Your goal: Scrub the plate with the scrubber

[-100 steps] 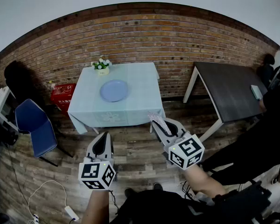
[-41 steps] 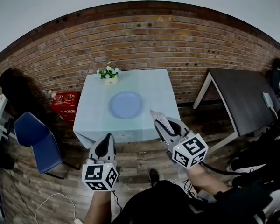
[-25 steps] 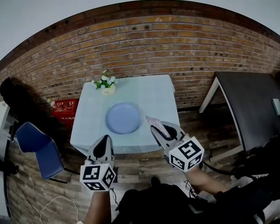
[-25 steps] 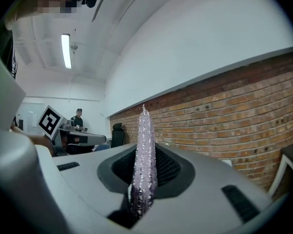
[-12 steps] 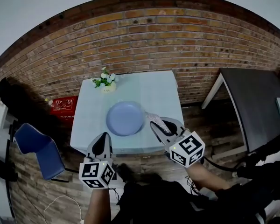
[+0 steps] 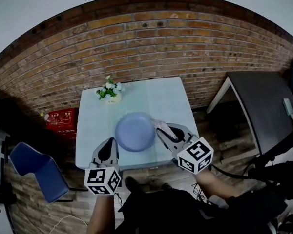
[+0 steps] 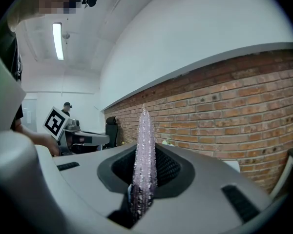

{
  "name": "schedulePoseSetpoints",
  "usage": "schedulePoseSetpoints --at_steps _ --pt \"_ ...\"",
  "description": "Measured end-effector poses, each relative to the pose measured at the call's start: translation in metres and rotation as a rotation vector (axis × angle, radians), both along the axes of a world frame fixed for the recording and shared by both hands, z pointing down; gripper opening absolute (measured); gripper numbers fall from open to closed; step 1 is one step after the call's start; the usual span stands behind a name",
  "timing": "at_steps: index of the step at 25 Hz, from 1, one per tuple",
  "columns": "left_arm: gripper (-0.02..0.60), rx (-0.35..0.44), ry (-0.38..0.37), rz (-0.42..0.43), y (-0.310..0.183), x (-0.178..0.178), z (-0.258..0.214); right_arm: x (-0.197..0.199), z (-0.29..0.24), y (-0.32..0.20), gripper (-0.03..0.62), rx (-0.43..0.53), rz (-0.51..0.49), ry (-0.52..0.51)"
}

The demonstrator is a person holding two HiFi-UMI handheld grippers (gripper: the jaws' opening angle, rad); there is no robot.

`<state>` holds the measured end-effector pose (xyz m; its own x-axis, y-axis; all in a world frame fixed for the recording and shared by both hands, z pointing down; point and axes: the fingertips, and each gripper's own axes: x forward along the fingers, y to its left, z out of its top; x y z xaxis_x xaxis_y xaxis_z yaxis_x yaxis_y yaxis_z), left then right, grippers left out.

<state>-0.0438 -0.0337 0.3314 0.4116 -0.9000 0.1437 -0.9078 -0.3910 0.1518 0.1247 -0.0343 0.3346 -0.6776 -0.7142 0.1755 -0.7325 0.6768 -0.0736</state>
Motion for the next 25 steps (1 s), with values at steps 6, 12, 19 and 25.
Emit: schedulePoseSetpoints --at_steps 6,12,19,25 --pt "0.011 -0.017 0.009 0.071 -0.030 -0.022 0.015 -0.030 0.009 -0.025 0.061 -0.011 0.023 0.026" --pt "0.011 -0.051 0.028 0.136 -0.055 -0.044 0.037 -0.055 0.031 -0.047 0.063 -0.048 0.052 0.060" --pt "0.011 -0.111 0.061 0.194 -0.078 -0.063 0.061 -0.070 0.053 -0.067 0.063 -0.106 0.100 0.125" --pt "0.009 -0.195 0.048 0.189 -0.091 -0.075 0.097 -0.085 0.083 -0.085 0.063 -0.172 0.075 0.160"
